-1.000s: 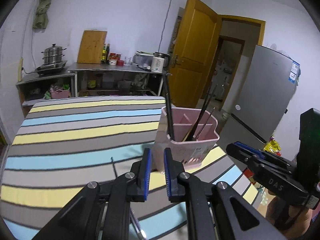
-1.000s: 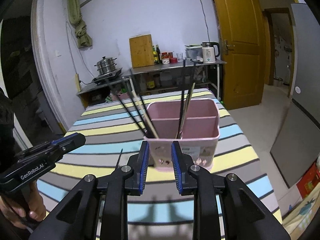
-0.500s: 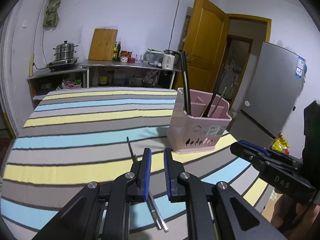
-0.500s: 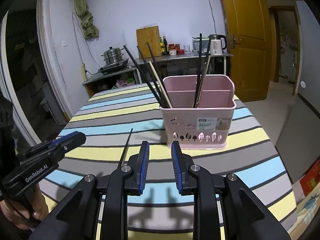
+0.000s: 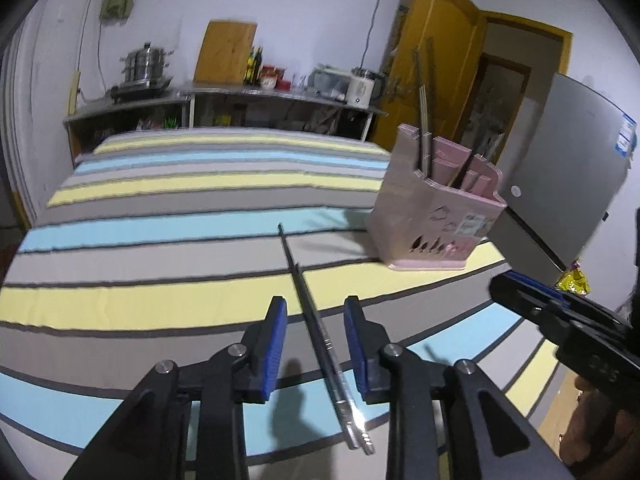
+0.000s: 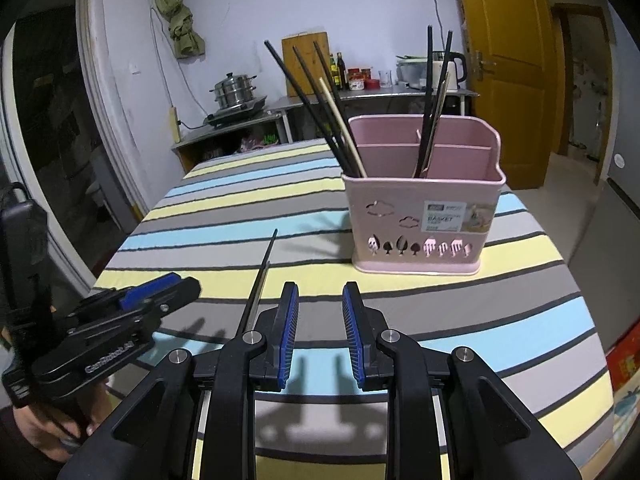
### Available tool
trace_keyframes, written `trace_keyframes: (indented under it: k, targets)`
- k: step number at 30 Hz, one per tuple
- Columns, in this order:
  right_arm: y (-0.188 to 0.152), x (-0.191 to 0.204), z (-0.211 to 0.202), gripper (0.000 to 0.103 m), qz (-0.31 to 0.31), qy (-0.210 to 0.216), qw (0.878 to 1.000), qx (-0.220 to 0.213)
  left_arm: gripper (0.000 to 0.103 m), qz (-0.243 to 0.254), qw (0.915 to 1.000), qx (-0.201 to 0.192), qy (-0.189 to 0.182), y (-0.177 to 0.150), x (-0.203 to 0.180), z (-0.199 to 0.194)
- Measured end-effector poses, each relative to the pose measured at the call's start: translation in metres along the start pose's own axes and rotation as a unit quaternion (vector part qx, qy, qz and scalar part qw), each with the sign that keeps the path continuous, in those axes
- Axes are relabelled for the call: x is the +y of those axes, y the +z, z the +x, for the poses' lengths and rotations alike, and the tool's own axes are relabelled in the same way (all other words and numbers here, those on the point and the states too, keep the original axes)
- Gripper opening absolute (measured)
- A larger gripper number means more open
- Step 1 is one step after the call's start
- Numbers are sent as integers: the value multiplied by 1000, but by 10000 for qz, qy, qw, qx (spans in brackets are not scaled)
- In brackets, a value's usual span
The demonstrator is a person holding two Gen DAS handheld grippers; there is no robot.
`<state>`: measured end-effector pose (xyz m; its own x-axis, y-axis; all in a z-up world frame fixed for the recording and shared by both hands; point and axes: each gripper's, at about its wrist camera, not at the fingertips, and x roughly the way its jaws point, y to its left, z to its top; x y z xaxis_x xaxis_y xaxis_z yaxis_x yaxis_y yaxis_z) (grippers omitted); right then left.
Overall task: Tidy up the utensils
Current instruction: 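Move both tools back toward the remaining black chopsticks, then close the left tool on a black chopstick while the right tool grasps another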
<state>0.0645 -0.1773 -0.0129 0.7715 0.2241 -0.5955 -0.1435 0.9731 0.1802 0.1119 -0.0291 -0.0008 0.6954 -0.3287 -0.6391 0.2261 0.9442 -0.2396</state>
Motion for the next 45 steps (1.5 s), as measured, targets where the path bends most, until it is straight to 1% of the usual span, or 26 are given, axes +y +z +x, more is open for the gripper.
trace_keyframes:
  k: [5,7,12,25,26,27,28,32,35,39,42,44,45]
  targets:
    - [-2,0,13,24,-18,-5,9999,142,29,-205,9993,316,85,-1,12,35]
    - [-2,-1,18,24,-9,-9,9998,194,29,-229,9989,388,99,0,14,47]
    - [-4,-3,28,24,23,-17,9995,303,29,-217,9971,661,293,2,16,78]
    - [-3,-8,41,24,73,-41,9993,369,30,35,9958,673,624,8,10,88]
    - [-3,-8,40,24,71,-51,9993,368,22,50,9955,673,669,8,10,87]
    - [-2,-9,40,24,73,-53,9993,366,16,122,9936,760,830,7,11,89]
    - [-2,-9,40,24,76,-53,9993,363,12,190,9929,742,915,8,10,88]
    - [-3,-8,39,24,84,-48,9993,351,12,85,9944,753,739,9,16,83]
    - [-3,-8,39,24,79,-36,9994,350,12,-97,9953,766,589,10,20,82]
    - [-3,-8,39,24,78,-39,9993,350,12,-180,9957,801,428,15,17,86]
    - [-3,-9,40,24,83,-38,9993,354,15,-200,9960,787,360,21,14,92]
    - [-3,-10,40,24,105,-37,9993,364,20,-236,9963,771,306,27,13,95]
    - [-3,-11,41,24,117,-36,9992,371,20,-256,9964,753,280,31,13,98]
